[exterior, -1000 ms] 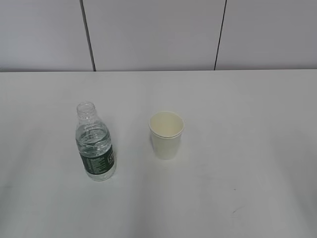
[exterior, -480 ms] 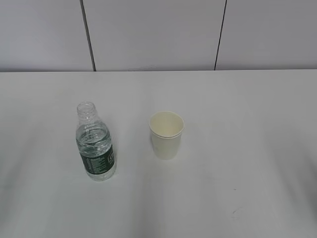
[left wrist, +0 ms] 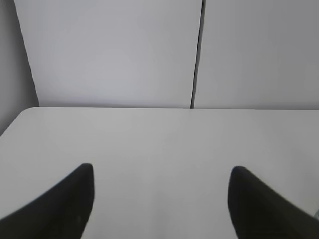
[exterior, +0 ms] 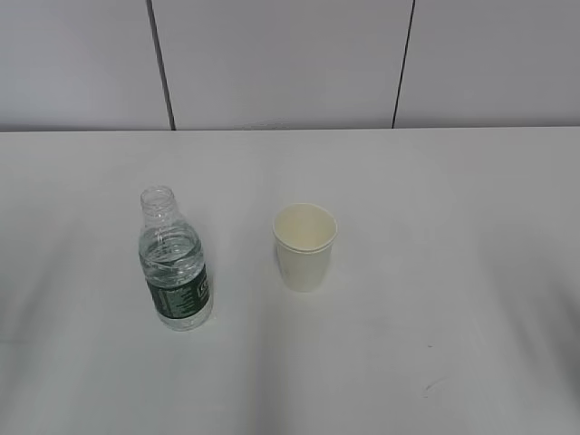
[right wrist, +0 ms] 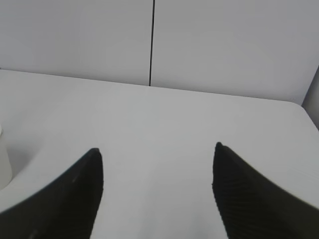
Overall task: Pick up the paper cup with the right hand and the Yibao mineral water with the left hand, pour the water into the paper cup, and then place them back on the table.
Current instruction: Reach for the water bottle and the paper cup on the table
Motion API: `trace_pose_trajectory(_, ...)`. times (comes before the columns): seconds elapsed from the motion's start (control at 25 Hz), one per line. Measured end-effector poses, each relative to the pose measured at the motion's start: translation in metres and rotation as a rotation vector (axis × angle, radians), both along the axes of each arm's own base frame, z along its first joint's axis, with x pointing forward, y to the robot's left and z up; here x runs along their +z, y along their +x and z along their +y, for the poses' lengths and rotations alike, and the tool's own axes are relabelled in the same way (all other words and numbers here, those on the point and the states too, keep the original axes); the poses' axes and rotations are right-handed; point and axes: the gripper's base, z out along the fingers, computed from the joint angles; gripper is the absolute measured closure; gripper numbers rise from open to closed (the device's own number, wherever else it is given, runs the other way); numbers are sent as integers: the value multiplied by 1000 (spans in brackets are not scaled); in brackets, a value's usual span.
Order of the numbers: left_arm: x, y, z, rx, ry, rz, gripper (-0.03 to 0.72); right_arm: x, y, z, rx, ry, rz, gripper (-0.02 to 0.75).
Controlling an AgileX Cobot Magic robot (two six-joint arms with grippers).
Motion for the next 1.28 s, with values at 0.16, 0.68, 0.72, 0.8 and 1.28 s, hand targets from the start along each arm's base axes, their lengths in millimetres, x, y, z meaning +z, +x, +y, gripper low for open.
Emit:
trace_pose_trajectory(0.16, -3, 8, 0, 6, -24, 5, 178, -1, 5, 0, 4, 1, -7, 199)
trace_pose_trajectory(0.68, -12, 22, -1, 8, -22, 26, 178, -14, 34, 3, 37, -7, -3, 218)
trace_pose_trajectory(0.72, -12, 23, -1, 6, -19, 25, 178, -16, 36, 4, 48, -17, -2, 218)
trace_pose_trajectory(0.8, -14, 25, -2, -2, -15, 30, 178, -18, 40, 6, 76, -42, -8, 218)
trace_pose_trajectory(1.28, -43, 45, -28, -156, 33, 142, 178, -30, 51, 12, 139, -58, 16, 218)
